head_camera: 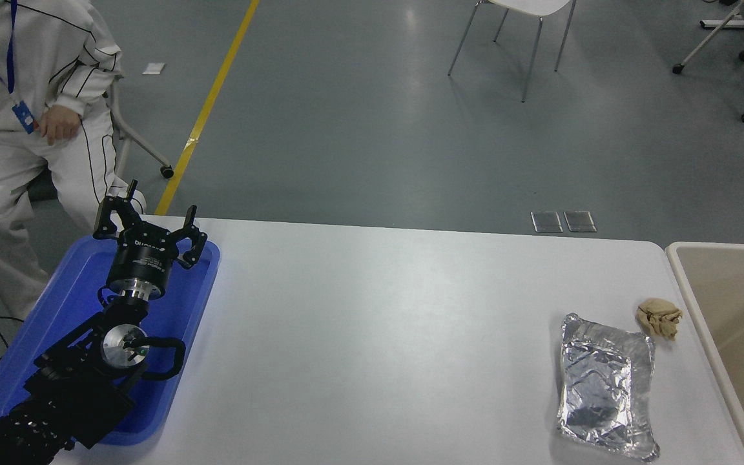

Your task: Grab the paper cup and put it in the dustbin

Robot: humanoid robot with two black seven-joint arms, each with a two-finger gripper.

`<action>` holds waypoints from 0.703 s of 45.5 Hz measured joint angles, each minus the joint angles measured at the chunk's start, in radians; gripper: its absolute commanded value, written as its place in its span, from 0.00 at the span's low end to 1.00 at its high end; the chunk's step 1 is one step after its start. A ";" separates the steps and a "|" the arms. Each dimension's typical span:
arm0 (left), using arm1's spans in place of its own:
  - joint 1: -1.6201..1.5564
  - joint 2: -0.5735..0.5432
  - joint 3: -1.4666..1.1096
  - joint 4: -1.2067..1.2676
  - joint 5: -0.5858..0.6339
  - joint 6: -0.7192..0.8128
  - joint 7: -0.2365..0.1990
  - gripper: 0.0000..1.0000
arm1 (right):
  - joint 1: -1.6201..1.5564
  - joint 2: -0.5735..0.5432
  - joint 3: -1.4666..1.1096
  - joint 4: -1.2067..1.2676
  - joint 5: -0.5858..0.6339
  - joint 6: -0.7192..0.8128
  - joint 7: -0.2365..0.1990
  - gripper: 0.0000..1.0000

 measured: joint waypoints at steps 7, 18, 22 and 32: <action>0.000 0.000 0.000 0.000 0.000 0.000 0.000 1.00 | 0.108 -0.064 -0.140 0.131 0.000 0.031 -0.001 1.00; -0.001 -0.001 0.001 0.000 0.000 -0.001 0.001 1.00 | 0.391 -0.117 -0.463 0.316 0.000 0.162 -0.001 1.00; -0.001 0.000 0.001 0.000 0.000 -0.001 0.001 1.00 | 0.508 -0.123 -0.576 0.374 0.000 0.230 -0.001 1.00; -0.001 -0.001 0.000 0.000 0.000 -0.001 0.001 1.00 | 0.743 -0.118 -0.763 0.472 0.000 0.406 -0.001 1.00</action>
